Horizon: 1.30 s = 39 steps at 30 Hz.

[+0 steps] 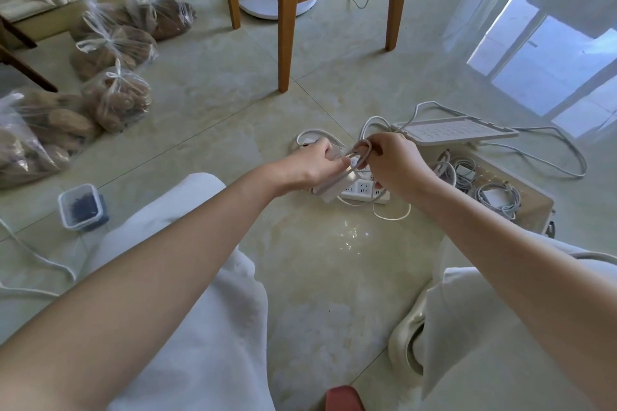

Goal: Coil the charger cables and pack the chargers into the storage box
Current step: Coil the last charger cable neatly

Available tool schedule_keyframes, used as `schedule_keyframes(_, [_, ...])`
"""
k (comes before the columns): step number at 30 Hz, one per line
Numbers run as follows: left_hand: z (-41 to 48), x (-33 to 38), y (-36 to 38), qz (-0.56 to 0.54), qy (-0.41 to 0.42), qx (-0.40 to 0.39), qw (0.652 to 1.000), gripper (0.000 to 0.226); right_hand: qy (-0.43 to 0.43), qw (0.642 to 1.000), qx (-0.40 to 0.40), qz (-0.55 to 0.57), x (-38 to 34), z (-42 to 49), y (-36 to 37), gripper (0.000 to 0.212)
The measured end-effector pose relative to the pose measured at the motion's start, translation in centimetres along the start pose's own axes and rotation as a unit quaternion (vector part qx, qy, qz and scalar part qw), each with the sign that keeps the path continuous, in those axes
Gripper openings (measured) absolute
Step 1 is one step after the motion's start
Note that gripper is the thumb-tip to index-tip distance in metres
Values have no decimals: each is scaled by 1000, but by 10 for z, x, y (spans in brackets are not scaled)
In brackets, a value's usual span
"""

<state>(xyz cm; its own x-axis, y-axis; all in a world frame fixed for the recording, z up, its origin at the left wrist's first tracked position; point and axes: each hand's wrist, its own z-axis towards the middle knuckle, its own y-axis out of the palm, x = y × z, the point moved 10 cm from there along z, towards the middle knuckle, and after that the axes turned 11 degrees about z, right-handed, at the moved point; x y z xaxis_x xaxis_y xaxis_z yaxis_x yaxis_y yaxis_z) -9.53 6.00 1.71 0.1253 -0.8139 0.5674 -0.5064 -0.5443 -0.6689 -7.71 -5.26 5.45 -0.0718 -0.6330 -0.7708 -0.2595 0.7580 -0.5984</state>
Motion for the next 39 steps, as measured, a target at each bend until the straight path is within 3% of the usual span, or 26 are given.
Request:
schedule_keyframes(3, [1, 1, -11, 101, -18, 72, 992, 42, 27, 1000, -14, -3, 7, 3, 4, 28])
schedule_keyframes(8, [6, -15, -20, 142, -61, 98, 983, 41, 86, 991, -80, 70, 25, -5, 20, 19])
schedule_keyframes(13, [4, -35, -51, 175, -109, 184, 961, 35, 36, 997, -62, -16, 19, -6, 6, 23])
schedule_keyframes(16, [3, -46, -64, 136, -131, 230, 955, 36, -16, 985, -129, -113, 8, -19, 19, 24])
schedule_keyframes(20, [9, -51, -64, -45, -127, 233, 963, 30, -23, 950, -267, -161, 16, -46, 54, 31])
schedule_keyframes(23, [12, -39, -57, -84, -85, 215, 969, 22, -6, 951, -289, -111, 26, -48, 65, 19])
schedule_keyframes(25, [14, -30, -51, -74, -53, 207, 974, 20, 30, 962, -272, -11, 26, -43, 64, 34])
schedule_keyframes(27, [16, -24, -46, -53, -31, 200, 978, 19, 73, 968, -183, 156, 20, -32, 50, 36])
schedule_keyframes(29, [18, -21, -43, -28, -24, 190, 981, 23, 131, 930, -83, 334, 25, -24, 34, 27])
schedule_keyframes(31, [20, -23, -42, 5, -34, 189, 981, 29, 160, 893, 0, 420, 34, -21, 20, 23])
schedule_keyframes(33, [20, -31, -45, 31, -75, 201, 976, 35, 102, 935, 41, 336, 29, -19, 6, 23])
schedule_keyframes(35, [19, -40, -51, 41, -124, 220, 967, 41, -12, 983, 5, 184, 6, -25, 10, 25])
schedule_keyframes(37, [19, -46, -53, 21, -149, 226, 962, 44, -115, 989, -66, 58, -17, -42, 33, 22])
schedule_keyframes(39, [22, -50, -47, -56, -159, 210, 963, 49, -166, 978, -123, -16, -21, -55, 55, 21])
